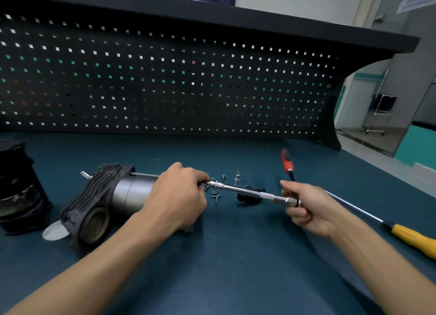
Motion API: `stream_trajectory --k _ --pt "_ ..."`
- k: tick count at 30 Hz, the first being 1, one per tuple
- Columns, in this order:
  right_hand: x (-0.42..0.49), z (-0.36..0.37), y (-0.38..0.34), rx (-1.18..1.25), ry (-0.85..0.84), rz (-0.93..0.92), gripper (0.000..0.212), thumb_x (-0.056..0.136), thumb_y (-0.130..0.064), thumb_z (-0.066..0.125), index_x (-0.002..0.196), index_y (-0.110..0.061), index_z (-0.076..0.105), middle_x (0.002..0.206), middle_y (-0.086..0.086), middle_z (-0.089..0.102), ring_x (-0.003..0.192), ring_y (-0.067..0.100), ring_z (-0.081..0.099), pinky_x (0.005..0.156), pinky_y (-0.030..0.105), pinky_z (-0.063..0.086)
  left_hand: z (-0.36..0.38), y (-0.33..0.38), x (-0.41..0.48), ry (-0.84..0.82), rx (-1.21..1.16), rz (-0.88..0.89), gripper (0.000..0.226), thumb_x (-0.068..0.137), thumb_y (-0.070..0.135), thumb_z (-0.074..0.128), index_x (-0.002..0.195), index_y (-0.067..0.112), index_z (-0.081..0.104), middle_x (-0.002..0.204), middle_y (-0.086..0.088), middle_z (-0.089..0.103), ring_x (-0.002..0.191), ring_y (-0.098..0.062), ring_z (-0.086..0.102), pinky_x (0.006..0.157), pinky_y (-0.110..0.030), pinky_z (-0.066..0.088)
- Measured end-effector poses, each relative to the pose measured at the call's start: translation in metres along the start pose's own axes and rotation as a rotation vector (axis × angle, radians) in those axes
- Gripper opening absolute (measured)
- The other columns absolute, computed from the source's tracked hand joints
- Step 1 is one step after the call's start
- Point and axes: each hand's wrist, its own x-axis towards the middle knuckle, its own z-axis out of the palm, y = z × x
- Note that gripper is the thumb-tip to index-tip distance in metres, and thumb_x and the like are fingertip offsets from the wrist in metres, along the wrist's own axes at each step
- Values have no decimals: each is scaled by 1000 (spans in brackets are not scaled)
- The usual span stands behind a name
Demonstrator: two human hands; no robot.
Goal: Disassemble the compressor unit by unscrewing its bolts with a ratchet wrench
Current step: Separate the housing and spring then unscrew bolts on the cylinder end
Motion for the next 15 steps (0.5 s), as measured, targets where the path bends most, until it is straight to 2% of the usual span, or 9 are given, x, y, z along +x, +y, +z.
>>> stream_trajectory --k 2,4,7,10,13,15 --pt "2 -1 5 -217 42 -230 28 92 -25 71 77 -11 52 53 0 47 37 13 37 34 17 23 0 -1 0 -3 6 3 24 92 24 49 103 30 69 74 4 62 94 -17 43 73 -36 48" --pt "1 -2 7 -297 45 -452 30 82 -26 79 72 -7 57 54 3 50 41 16 42 37 19 32 0 -1 1 -9 24 13 22 93 26 48 105 31 66 76 7 62 93 -16 43 73 -35 48" --pt "0 -3 5 -368 37 -665 37 78 -38 75 65 -4 66 51 11 50 43 14 45 43 19 38 0 -1 2 -3 53 25 23 92 30 49 111 31 63 85 8 64 98 -16 45 76 -34 46" --pt "4 -4 7 -392 37 -778 41 85 -43 63 64 -8 70 65 33 56 47 19 47 48 27 42 0 -2 3 1 72 38 27 91 30 51 116 31 62 95 9 68 102 -18 47 81 -35 46" --pt "7 -5 10 -442 59 -823 45 93 -43 52 66 -13 71 74 31 62 53 20 52 54 35 45 2 -2 2 31 68 26 23 90 29 52 110 27 64 91 6 67 101 -19 48 80 -36 47" --pt "7 -6 12 -477 82 -839 46 95 -44 47 70 -16 73 74 25 65 55 16 54 56 34 46 4 -1 1 58 50 5 21 90 29 52 107 26 64 87 3 65 102 -20 50 79 -37 48"
